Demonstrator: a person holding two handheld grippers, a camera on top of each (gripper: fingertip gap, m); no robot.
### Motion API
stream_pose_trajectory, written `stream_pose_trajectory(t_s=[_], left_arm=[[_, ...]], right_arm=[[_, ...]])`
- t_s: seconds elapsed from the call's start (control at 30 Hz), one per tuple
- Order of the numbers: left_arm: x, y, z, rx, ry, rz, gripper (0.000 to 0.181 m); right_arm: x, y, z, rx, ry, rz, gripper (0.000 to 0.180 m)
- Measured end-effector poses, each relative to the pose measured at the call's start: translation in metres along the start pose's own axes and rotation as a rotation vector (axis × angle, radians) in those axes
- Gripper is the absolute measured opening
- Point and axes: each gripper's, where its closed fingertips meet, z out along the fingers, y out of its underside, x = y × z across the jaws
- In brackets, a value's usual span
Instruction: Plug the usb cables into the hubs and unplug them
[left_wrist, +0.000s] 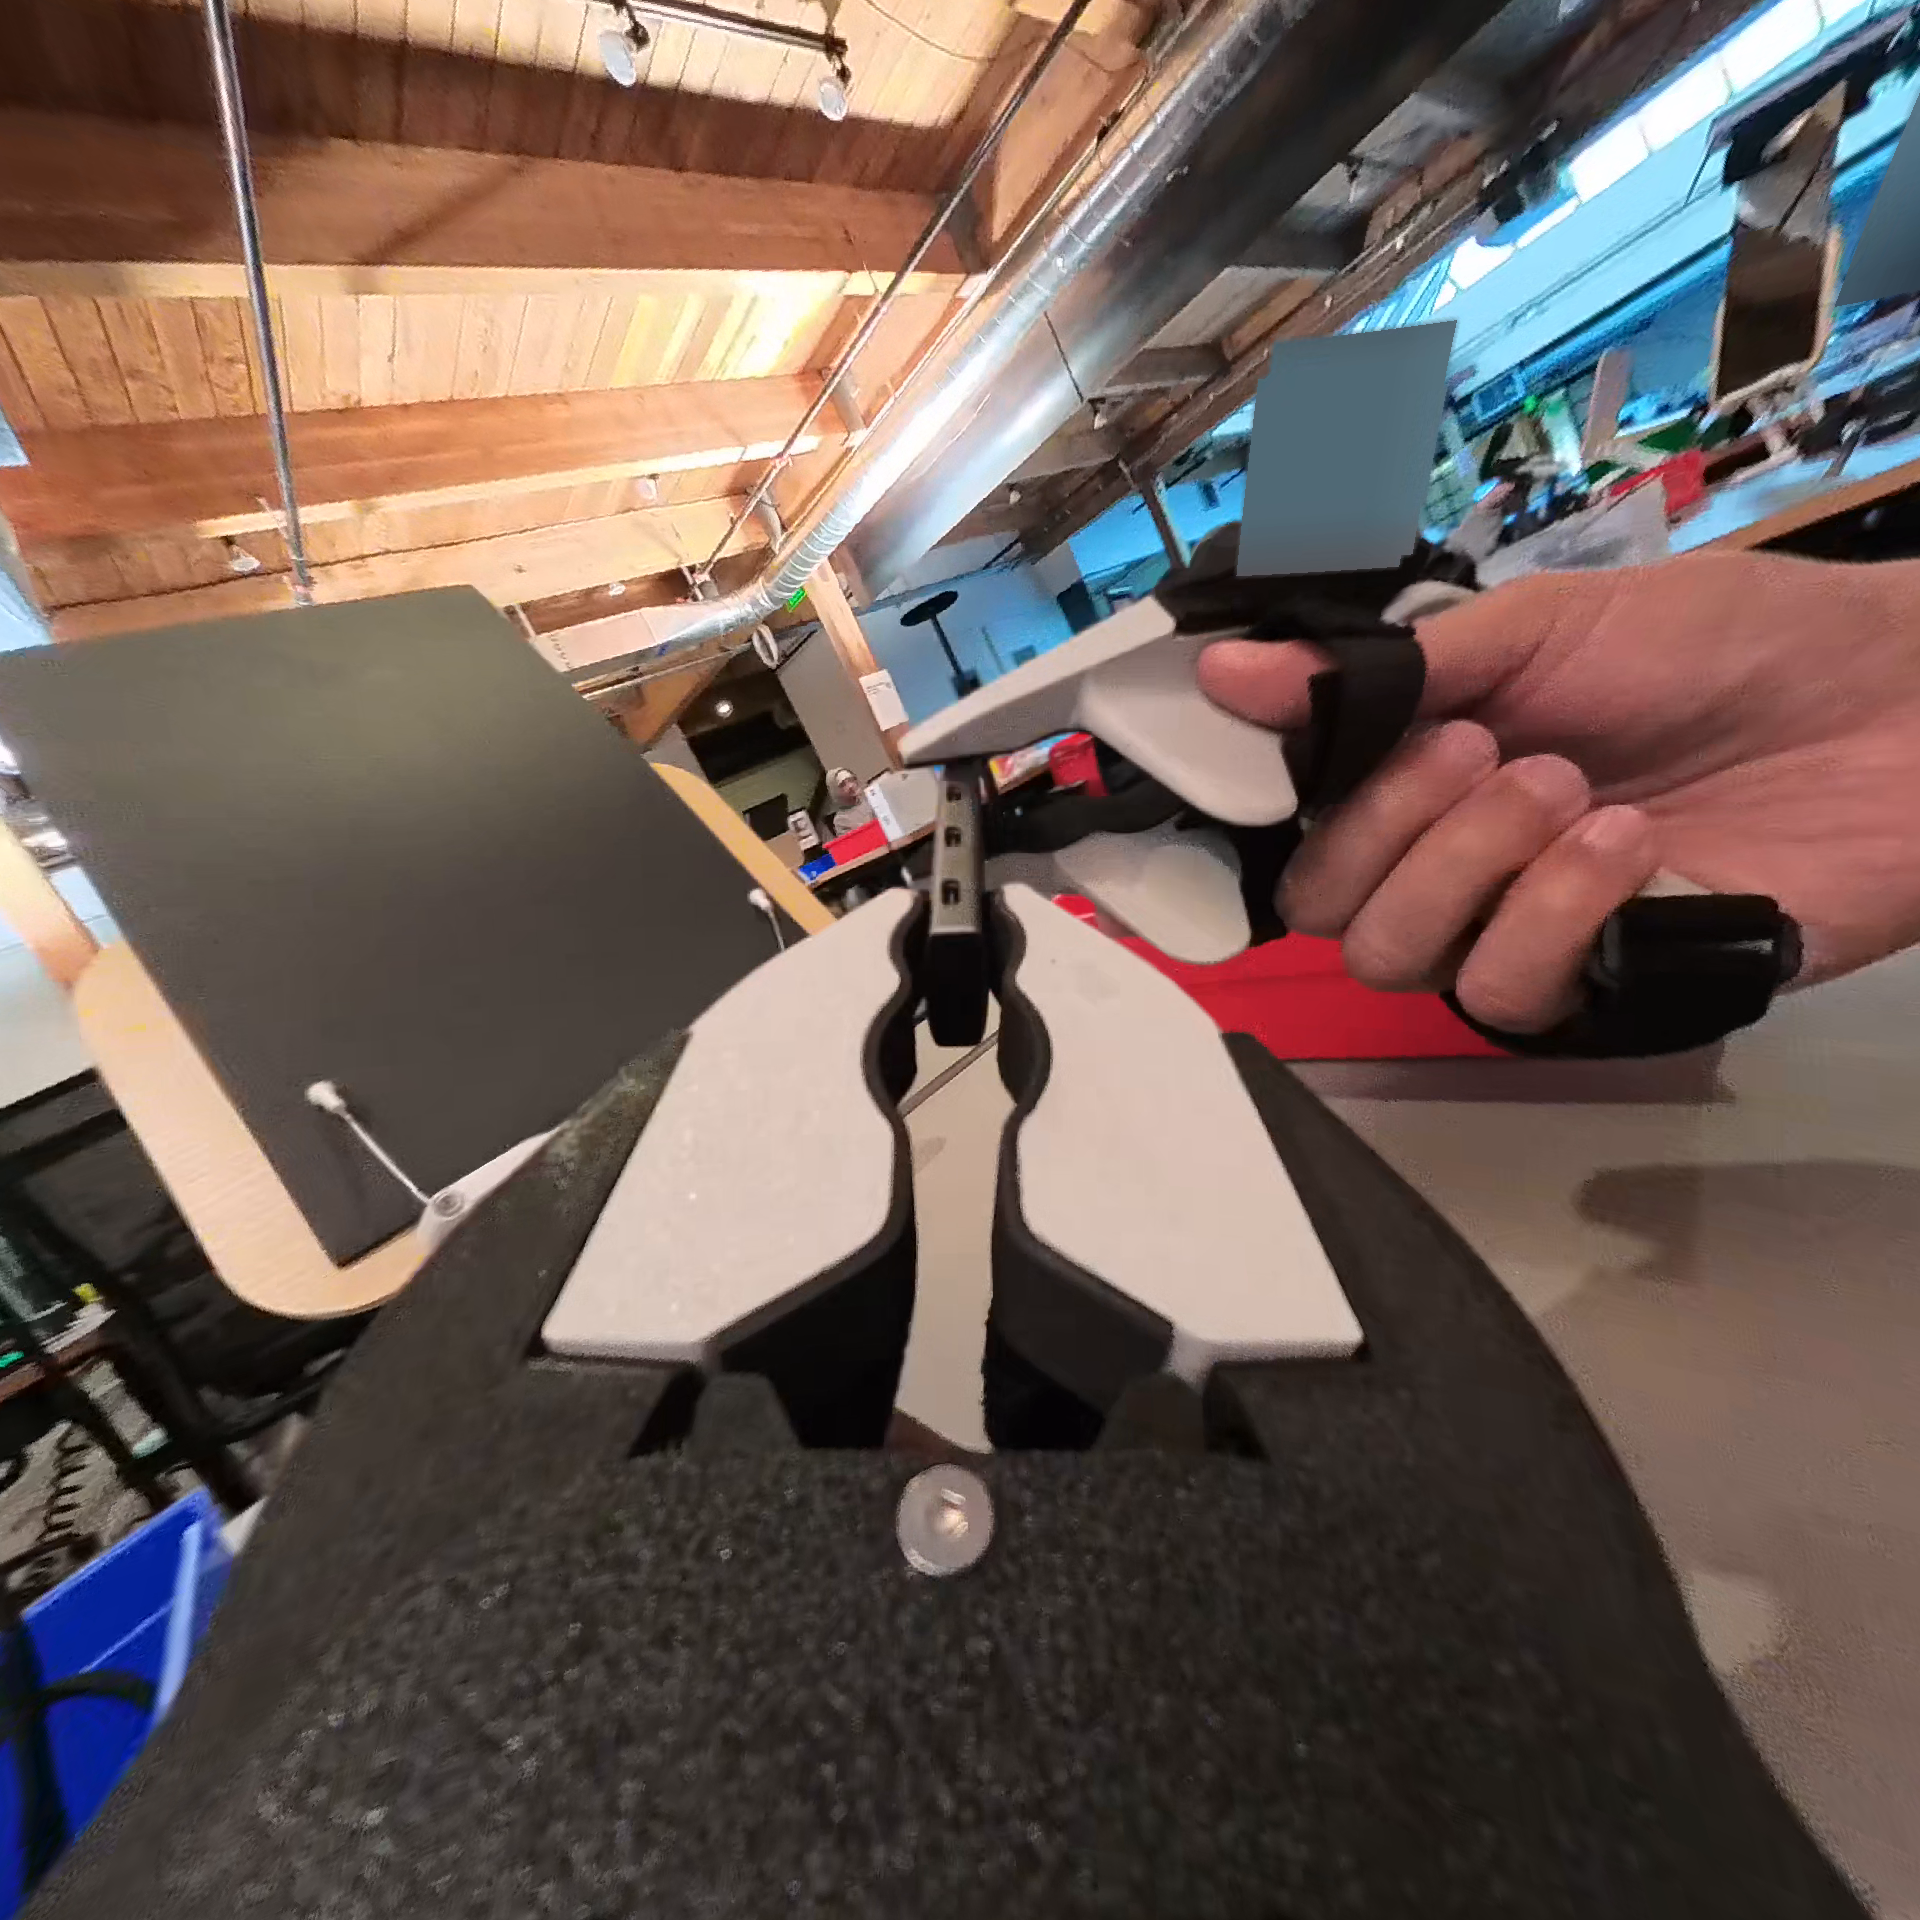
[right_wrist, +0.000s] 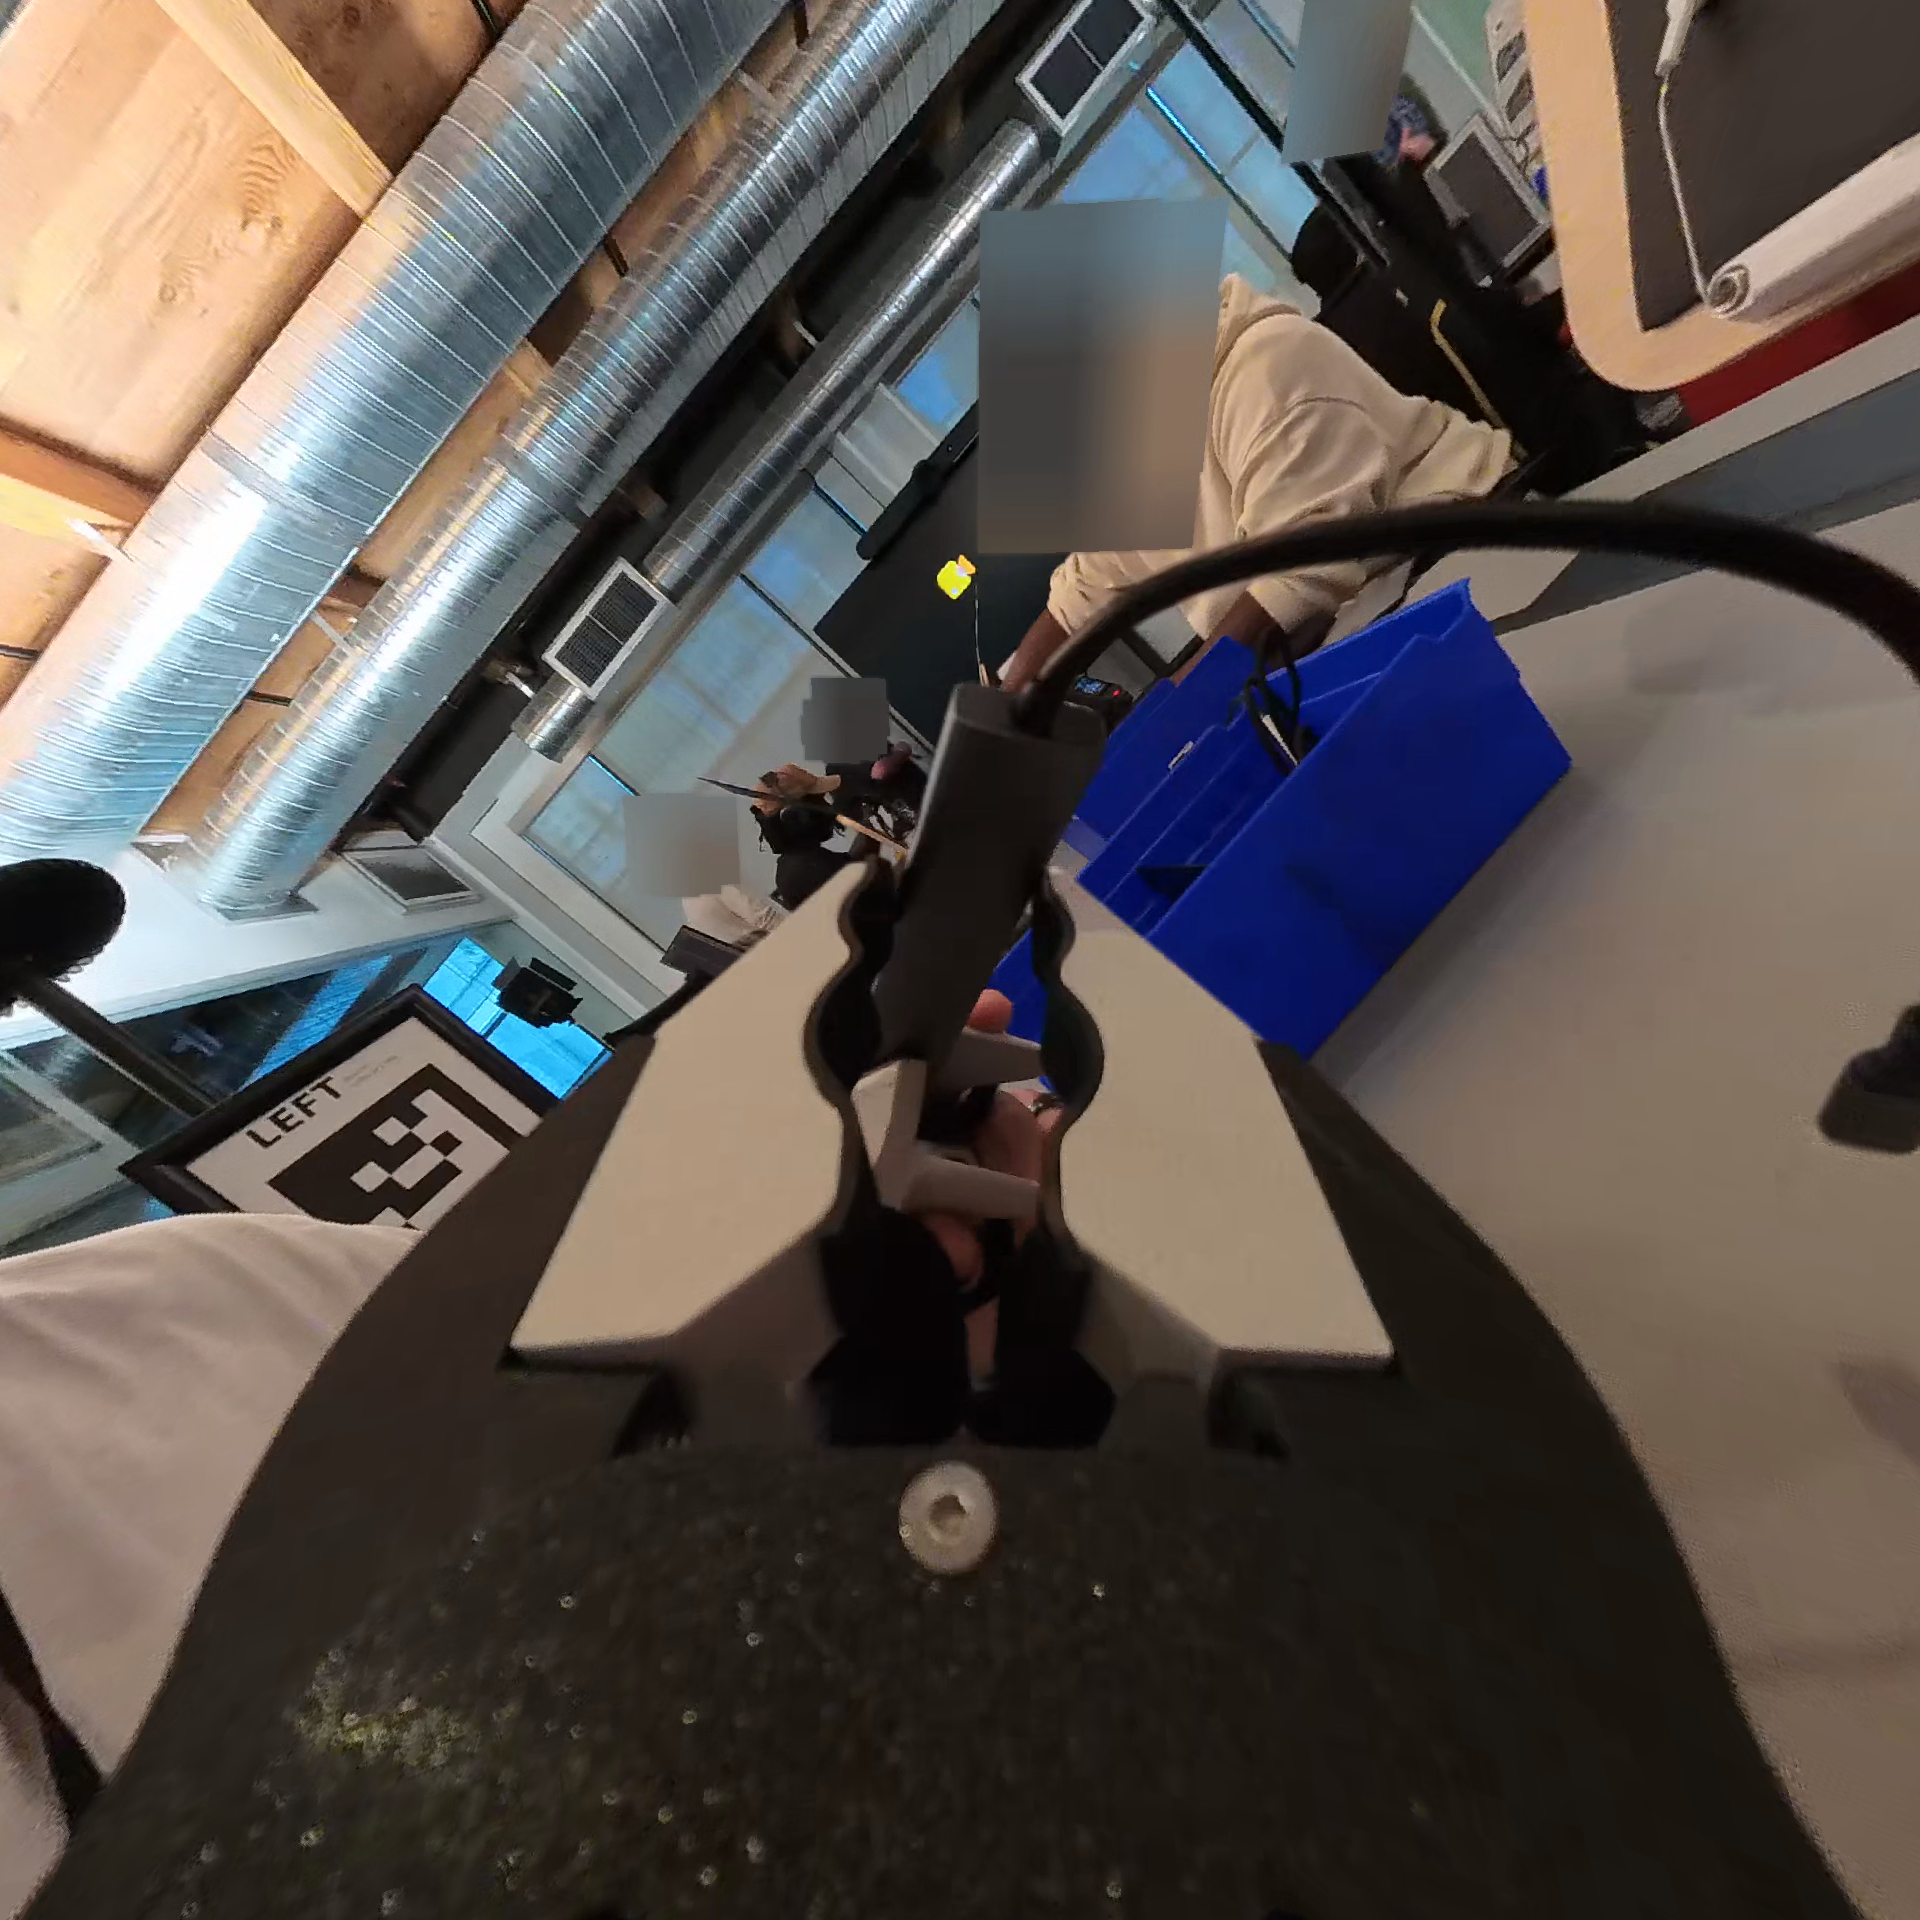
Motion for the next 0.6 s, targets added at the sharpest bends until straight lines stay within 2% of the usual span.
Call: stream_pose_trajectory(t_s=[0.1,0.17,0.27,0.43,0.6], left_arm=[[0.004,0.011,0.001,-0.067,-0.002,-0.009,0.010],[0.010,0.018,0.000,-0.126,0.015,-0.032,0.027],[0.027,0.035,-0.007,-0.274,0.106,-0.133,0.033],[0.061,0.049,-0.036,-0.519,0.288,-0.392,0.027],[0.067,0.045,-0.066,-0.635,0.285,-0.312,0.025]], right_arm=[[0.005,-0.001,-0.004,-0.014,0.036,-0.025,0.022],[0.002,-0.008,-0.009,-0.036,0.054,-0.084,0.021],[-0.009,-0.033,-0.026,-0.081,0.090,-0.199,0.021],[-0.007,-0.109,-0.088,-0.217,0.367,-0.506,0.022],[0.040,-0.169,-0.168,-0.538,0.705,-0.783,0.022]])
